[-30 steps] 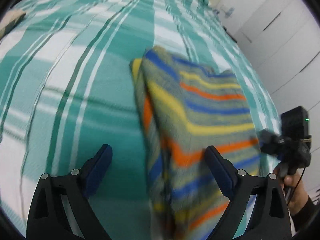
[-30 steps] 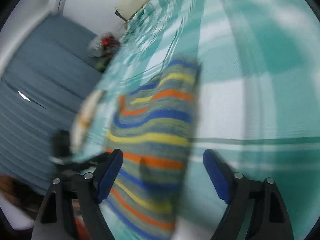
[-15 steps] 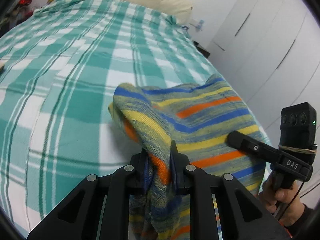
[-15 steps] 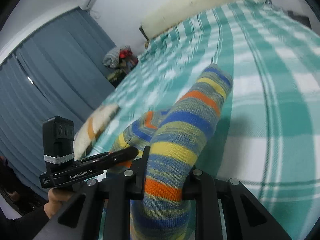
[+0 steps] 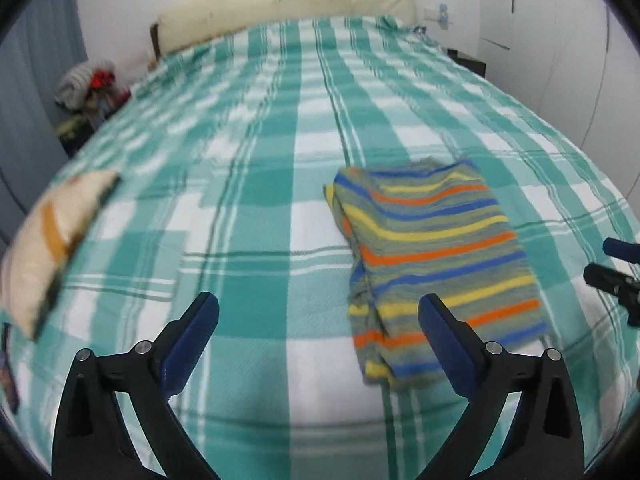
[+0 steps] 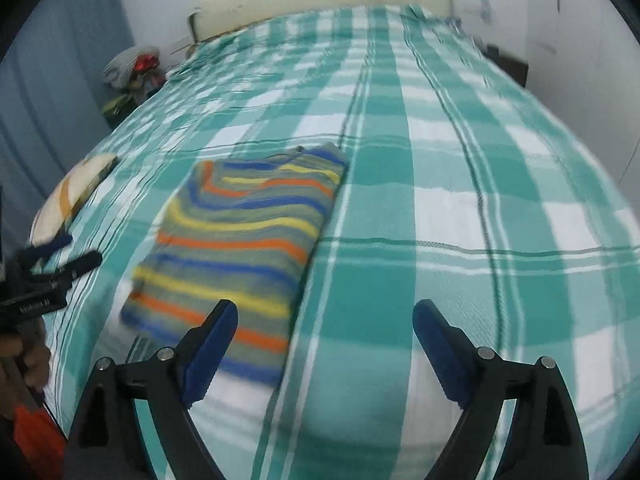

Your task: Fold small clothes

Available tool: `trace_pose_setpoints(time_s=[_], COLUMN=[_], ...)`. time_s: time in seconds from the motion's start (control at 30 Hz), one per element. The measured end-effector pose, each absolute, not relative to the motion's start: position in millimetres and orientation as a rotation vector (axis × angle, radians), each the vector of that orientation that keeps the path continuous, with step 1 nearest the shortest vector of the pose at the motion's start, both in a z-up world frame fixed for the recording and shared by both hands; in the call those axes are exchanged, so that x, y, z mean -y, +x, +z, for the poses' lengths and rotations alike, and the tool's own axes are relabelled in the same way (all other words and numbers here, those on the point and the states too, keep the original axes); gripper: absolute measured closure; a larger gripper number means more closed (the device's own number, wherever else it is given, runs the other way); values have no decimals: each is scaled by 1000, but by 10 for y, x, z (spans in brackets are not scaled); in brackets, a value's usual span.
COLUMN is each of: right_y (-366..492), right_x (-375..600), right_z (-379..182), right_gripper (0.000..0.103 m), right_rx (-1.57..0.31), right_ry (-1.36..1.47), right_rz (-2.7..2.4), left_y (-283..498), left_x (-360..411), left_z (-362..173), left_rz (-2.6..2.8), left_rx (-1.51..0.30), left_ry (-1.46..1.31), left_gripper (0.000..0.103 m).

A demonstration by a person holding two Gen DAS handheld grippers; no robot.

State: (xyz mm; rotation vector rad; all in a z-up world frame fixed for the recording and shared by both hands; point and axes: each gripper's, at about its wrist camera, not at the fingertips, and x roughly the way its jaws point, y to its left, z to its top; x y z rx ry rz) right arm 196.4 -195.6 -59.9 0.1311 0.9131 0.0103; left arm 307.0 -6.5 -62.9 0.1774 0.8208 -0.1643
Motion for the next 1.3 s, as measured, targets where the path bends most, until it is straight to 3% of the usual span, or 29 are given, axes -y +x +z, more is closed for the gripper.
trace_pose_setpoints(time_s=[0.53,0.67,0.73,0.8,1.3], right_y=[1182,1096,1061,1017,845], right_x=[1402,1368,1368,1363,1092], right_z=[108,152,141,136,230], right_gripper=[14,14,7,6,6], right_rx=[-855,-884,-922,-950,-1034], right_ry=[81,83,105,133,47], right_rz=[36,10,-9,-8,-59], left_y=[2289,2201,2186,2128,1876], left_x=[108,117,110,85,-33], left_z=[103,11,-74,-156,-59], left_rz=[-23,-14,-48,-80,-82], left_rx=[-709,-810,-901,-974,-1003], left_ry=[204,219,215,189,119], left_gripper=[1,1,1,1,1])
